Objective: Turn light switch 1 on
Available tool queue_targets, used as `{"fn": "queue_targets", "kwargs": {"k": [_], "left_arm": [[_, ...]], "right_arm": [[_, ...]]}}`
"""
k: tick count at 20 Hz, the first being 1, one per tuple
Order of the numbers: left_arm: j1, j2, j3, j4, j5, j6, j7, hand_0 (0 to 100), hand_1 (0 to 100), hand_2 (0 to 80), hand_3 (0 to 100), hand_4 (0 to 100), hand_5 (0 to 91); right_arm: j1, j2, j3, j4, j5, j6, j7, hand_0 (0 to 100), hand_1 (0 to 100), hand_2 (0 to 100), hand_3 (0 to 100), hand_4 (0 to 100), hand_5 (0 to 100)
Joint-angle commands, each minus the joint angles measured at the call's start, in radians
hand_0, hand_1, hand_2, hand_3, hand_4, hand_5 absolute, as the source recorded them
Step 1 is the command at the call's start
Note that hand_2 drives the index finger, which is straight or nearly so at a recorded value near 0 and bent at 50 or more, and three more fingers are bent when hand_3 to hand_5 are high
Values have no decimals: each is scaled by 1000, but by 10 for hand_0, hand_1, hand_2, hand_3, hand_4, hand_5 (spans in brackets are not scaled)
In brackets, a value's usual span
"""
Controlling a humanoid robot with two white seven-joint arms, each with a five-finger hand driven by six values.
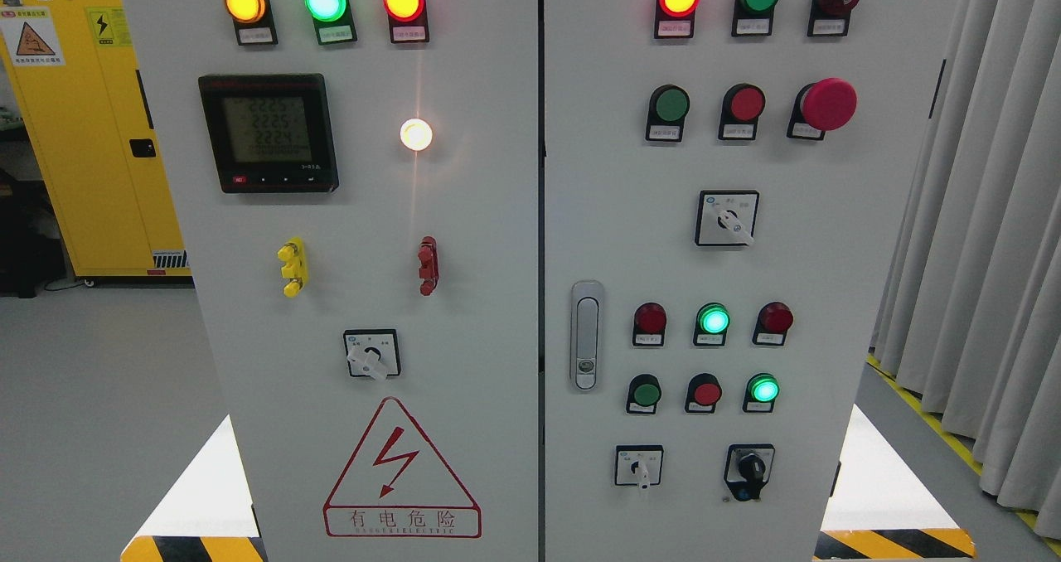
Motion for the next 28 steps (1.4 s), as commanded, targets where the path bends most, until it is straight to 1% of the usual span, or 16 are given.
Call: {"fn": "queue_targets", "kwargs": {"k": [1, 2, 4, 6, 8, 9, 11, 13, 14, 17, 19, 28], "left_arm": [[-3, -23, 4, 227, 2, 128, -46, 166, 192, 0, 0, 52, 0], [-9, -23, 3, 227, 2, 145, -47, 169, 199, 0, 0, 4, 0], [-17, -21, 1, 228, 0, 171, -49, 181, 208, 0, 0, 0, 0], [-24, -20, -1, 228, -8, 217, -44, 195, 213, 0, 0, 0, 0], [-40, -15, -2, 230, -8, 261, -53, 211, 203, 0, 0, 0, 0], [-50, -15, -2, 230, -9, 275, -53, 227, 176, 0, 0, 0, 0], [-72, -21, -8, 230, -18, 295, -38, 235, 167, 0, 0, 0, 0], [-96, -21, -25, 230, -29, 346, -7, 241, 145, 0, 0, 0, 0], [-103, -23, -36, 230, -29, 361, -3, 241, 141, 0, 0, 0, 0], [-109, -24, -74, 231, -29, 363, 8, 242, 126, 0, 0, 0, 0], [-110, -27, -76, 242, -28, 363, 16, 247, 122, 0, 0, 0, 0], [-121, -32, -76, 248, -20, 361, 14, 265, 92, 0, 0, 0, 0]], "right_arm": [[0, 0, 0, 0, 0, 0, 5, 0, 500, 40, 0, 0, 0], [0, 0, 0, 0, 0, 0, 5, 0, 500, 40, 0, 0, 0], [0, 0, 0, 0, 0, 0, 5, 0, 500, 40, 0, 0, 0], [0, 0, 0, 0, 0, 0, 5, 0, 500, 40, 0, 0, 0], [0, 0, 0, 0, 0, 0, 5, 0, 500, 40, 0, 0, 0], [0, 0, 0, 0, 0, 0, 5, 0, 500, 40, 0, 0, 0], [0, 0, 0, 0, 0, 0, 3, 0, 500, 40, 0, 0, 0], [0, 0, 0, 0, 0, 0, 3, 0, 500, 40, 0, 0, 0], [0, 0, 0, 0, 0, 0, 5, 0, 500, 40, 0, 0, 0], [0, 0, 0, 0, 0, 0, 3, 0, 500, 40, 0, 0, 0], [0, 0, 0, 0, 0, 0, 5, 0, 500, 40, 0, 0, 0], [0, 0, 0, 0, 0, 0, 5, 0, 500, 40, 0, 0, 0]]}}
